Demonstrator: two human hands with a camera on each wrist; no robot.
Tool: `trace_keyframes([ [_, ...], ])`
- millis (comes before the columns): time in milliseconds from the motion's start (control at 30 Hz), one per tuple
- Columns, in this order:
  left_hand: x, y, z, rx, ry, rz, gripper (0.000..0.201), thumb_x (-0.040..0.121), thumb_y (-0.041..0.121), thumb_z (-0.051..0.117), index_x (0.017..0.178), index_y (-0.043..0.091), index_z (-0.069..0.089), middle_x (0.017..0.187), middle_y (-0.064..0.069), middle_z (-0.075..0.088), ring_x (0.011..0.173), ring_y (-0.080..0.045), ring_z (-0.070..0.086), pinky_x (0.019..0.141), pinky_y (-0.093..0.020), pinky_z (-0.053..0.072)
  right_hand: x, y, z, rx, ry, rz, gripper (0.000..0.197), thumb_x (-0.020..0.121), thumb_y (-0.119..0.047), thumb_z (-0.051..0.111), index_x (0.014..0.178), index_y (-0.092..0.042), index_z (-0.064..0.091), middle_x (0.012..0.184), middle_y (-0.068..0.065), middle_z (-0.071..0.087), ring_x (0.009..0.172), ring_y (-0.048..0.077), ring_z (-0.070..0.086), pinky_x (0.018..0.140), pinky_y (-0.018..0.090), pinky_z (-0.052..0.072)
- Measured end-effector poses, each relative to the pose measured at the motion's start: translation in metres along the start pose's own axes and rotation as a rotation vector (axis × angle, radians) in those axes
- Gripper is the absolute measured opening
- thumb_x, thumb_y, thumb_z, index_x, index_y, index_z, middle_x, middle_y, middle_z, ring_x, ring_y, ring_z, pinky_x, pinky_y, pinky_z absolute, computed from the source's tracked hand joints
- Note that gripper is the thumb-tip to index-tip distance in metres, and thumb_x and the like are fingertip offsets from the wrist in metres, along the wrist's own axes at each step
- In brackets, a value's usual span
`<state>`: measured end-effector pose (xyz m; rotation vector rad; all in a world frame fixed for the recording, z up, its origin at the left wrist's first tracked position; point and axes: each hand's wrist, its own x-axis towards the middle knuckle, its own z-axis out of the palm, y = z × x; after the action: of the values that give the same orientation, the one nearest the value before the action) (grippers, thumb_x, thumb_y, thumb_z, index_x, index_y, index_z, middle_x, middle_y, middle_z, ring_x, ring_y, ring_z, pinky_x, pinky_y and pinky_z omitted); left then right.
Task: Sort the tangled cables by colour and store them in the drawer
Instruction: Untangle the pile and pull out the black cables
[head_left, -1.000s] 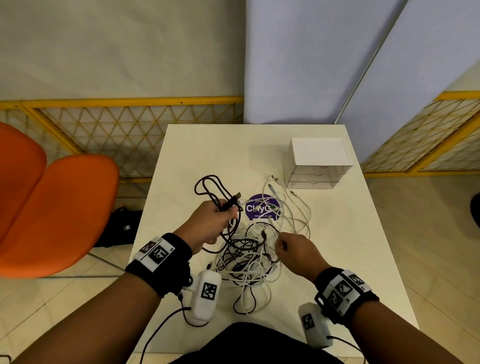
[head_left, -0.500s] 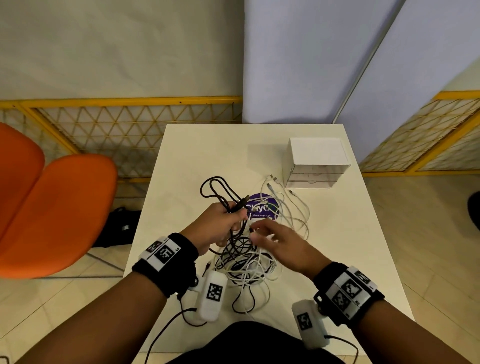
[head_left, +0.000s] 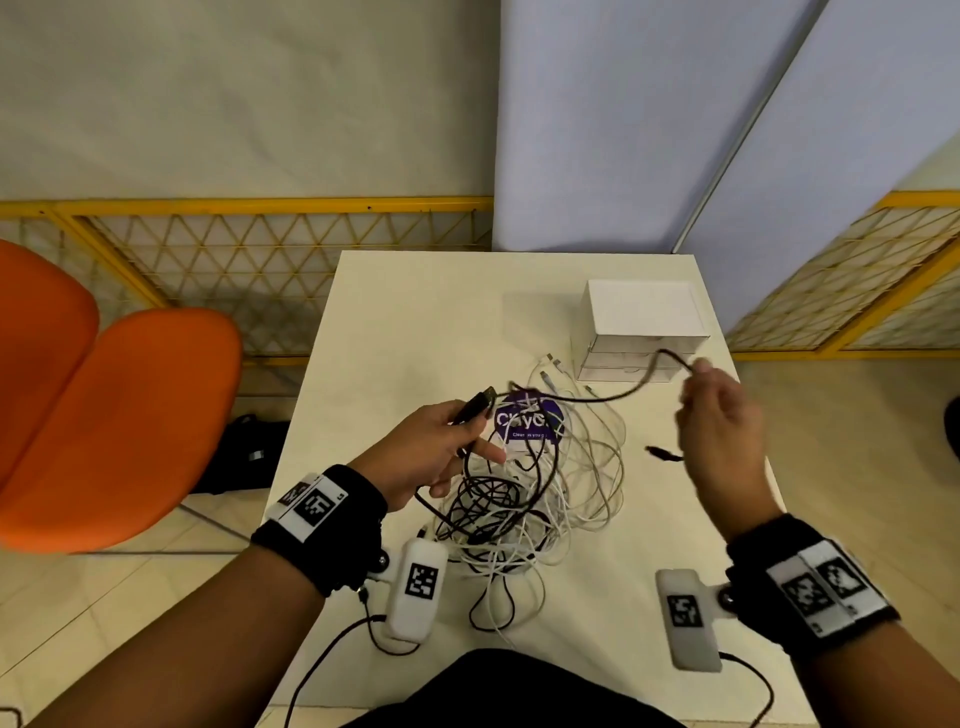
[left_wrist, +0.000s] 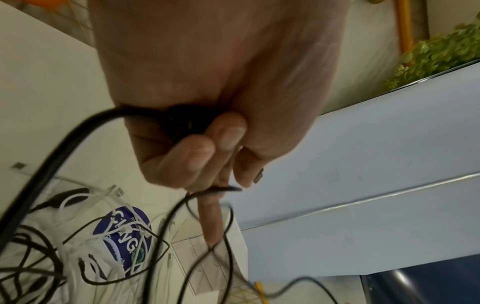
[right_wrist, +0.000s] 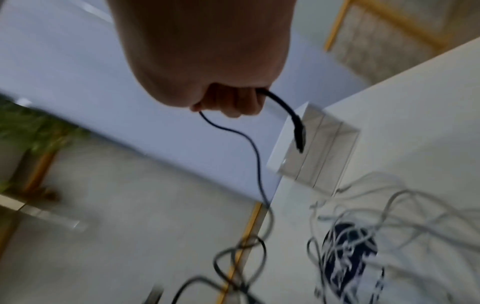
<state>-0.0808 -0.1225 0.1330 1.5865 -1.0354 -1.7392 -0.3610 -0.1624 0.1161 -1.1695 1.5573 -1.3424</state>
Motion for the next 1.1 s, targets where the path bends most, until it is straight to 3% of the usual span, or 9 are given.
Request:
trace_keyframes([
  [167,0.003,-0.002,0.003,-0.001,0.089,-0.016,0.034,0.107,0.03,0.043,0.111,0.005,0.065,0.1,-0.012,0.076,0.041,-0.011,0.025,0.04,-0.023,0.028,0.019,0.027,-0.056,-0.226,0.196,0.115,0.045,0.092,-0.041,0.047,0.062,-0.007,0.048,0.057,0.004,0.037,0.056,0.021,0.034,0.056,0.036,0.029],
  [367,0.009,0.0,0.013,-0.043,0.153,0.009,0.047,0.107,0.037,0.041,0.073,0.008,0.056,0.069,-0.008,0.058,0.042,-0.019,0.037,0.05,-0.029,0.031,0.003,0.072,-0.072,-0.783,-0.119,0.414,0.03,0.094,-0.026,0.057,0.084,0.0,0.067,0.076,0.018,0.064,0.075,0.037,0.061,0.073,0.047,0.052],
  [433,0.009,0.0,0.017,-0.089,0.131,0.017,0.048,0.107,0.039,0.04,0.073,0.008,0.056,0.068,-0.008,0.056,0.051,-0.022,0.045,0.054,-0.03,0.036,-0.006,0.079,-0.061,-0.924,-0.143,0.301,0.033,0.091,-0.02,0.063,0.116,0.001,0.059,0.112,0.025,0.06,0.104,0.042,0.058,0.086,0.045,0.046],
  [533,0.01,0.001,0.023,-0.011,0.179,0.064,0.052,0.106,0.043,0.036,0.073,0.012,0.061,0.074,-0.004,0.064,0.074,-0.019,0.056,0.07,-0.033,0.039,-0.02,0.054,-0.027,-0.779,-0.234,-0.079,0.048,0.09,-0.024,0.068,0.131,-0.007,0.052,0.126,0.014,0.057,0.117,0.03,0.055,0.096,0.037,0.043],
  [700,0.006,0.015,0.035,0.036,0.247,0.158,0.057,0.107,0.047,0.027,0.09,0.019,0.074,0.103,0.006,0.071,0.102,-0.005,0.059,0.073,-0.025,0.038,-0.049,-0.02,0.043,-0.486,-0.882,-0.155,0.047,0.095,-0.055,0.051,0.136,-0.033,0.05,0.137,-0.016,0.053,0.123,-0.002,0.048,0.101,0.018,0.037],
  [800,0.007,0.019,0.032,-0.068,0.24,0.226,0.063,0.106,0.049,0.024,0.098,0.016,0.076,0.111,0.004,0.073,0.108,-0.003,0.061,0.081,-0.021,0.045,-0.059,-0.028,0.07,-0.487,-1.045,-0.262,0.022,0.099,-0.048,0.049,0.109,-0.031,0.057,0.104,-0.007,0.067,0.094,0.007,0.062,0.084,0.029,0.05],
  [933,0.006,0.019,0.01,-0.496,0.161,0.277,0.065,0.105,0.049,0.025,0.08,0.005,0.065,0.094,-0.014,0.075,0.1,-0.026,0.069,0.098,-0.041,0.048,-0.046,-0.028,0.068,-0.483,-1.031,-0.322,0.038,0.102,-0.04,0.048,0.067,-0.024,0.046,0.061,-0.004,0.045,0.056,0.01,0.042,0.058,0.028,0.037],
  [1033,0.0,0.021,-0.017,-0.882,0.101,0.274,0.058,0.103,0.051,0.031,0.059,0.017,0.044,0.051,0.0,0.04,0.047,-0.018,0.043,0.063,-0.033,0.052,-0.028,-0.028,0.044,-0.498,-0.903,-0.3,0.047,0.097,-0.052,0.046,0.06,-0.025,0.037,0.055,-0.009,0.033,0.053,0.007,0.031,0.054,0.026,0.03],
  [1100,-0.004,0.023,-0.036,-0.907,0.119,0.282,0.057,0.104,0.053,0.029,0.056,0.021,0.035,0.047,0.005,0.022,0.039,-0.011,0.023,0.042,-0.024,0.025,-0.014,-0.029,0.025,-0.565,-0.835,-0.306,0.05,0.091,-0.057,0.048,0.057,-0.021,0.037,0.051,-0.01,0.03,0.051,0.006,0.028,0.051,0.023,0.026],
])
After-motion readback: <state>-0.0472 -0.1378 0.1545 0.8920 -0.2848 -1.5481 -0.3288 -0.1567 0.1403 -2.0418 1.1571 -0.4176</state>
